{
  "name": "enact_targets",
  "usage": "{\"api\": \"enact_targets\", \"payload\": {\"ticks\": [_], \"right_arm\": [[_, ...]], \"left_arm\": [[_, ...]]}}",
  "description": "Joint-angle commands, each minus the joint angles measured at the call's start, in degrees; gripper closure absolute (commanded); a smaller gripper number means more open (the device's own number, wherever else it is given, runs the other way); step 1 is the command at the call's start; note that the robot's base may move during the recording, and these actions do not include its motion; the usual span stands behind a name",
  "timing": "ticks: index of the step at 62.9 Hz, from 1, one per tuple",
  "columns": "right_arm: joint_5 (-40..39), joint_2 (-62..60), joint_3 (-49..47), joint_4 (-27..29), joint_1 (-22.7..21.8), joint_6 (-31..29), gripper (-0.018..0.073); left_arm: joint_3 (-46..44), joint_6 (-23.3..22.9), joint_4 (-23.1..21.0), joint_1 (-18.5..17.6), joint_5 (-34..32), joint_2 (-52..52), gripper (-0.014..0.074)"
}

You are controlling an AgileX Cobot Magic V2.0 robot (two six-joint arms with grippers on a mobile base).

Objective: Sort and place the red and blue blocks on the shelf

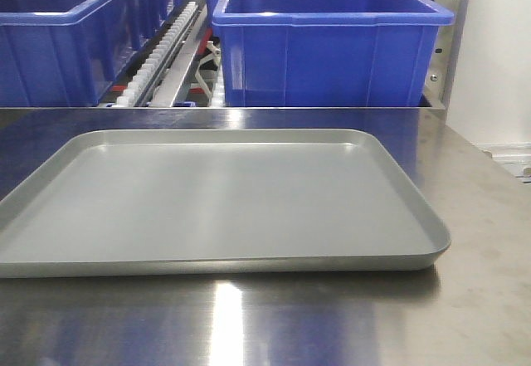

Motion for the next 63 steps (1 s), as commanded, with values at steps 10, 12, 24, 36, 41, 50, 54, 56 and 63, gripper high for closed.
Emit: {"api": "enact_targets", "payload": {"ticks": [10,12,24,36,41,50,54,56,63], "right_arm": [[-4.5,-0.06,-1.55,-0.56,-0.39,-0.17,0.0503],[-4.5,-0.06,-1.55,-0.56,-0.39,-0.17,0.0503],[-4.5,-0.06,-1.55,-0.56,-0.39,-0.17,0.0503],[-4.5,-0.06,-1.55,-0.56,-0.39,-0.17,0.0503],[-4.5,-0.06,-1.55,-0.56,-0.39,-0.17,0.0503],[-4.5,-0.06,-1.55,-0.56,-0.39,-0.17,0.0503],[-4.5,-0.06,-1.55,-0.56,-0.39,-0.17,0.0503],[-4.5,-0.06,-1.55,-0.56,-0.39,-0.17,0.0503],[-4.5,-0.06,-1.55,-0.56,-0.39,-0.17,0.0503]], "left_arm": [[6.39,-0.16,-0.25,0.19,-5.39,-9.63,0.0472],[7.06,-0.16,-0.25,0.19,-5.39,-10.45,0.0472],[9.05,-0.16,-0.03,0.19,-6.78,-13.7,0.0472],[9.1,-0.16,0.11,0.19,-8.79,-13.71,0.0472],[9.1,-0.16,0.11,0.19,-9.13,-13.71,0.0472],[9.1,-0.16,0.11,0.19,-9.27,-13.71,0.0472],[9.1,-0.16,0.11,0.19,-9.39,-13.71,0.0472],[9.1,-0.16,0.11,1.11,-9.51,-13.71,0.0472],[9.1,-0.16,0.19,1.11,-9.65,-13.71,0.0472]]}}
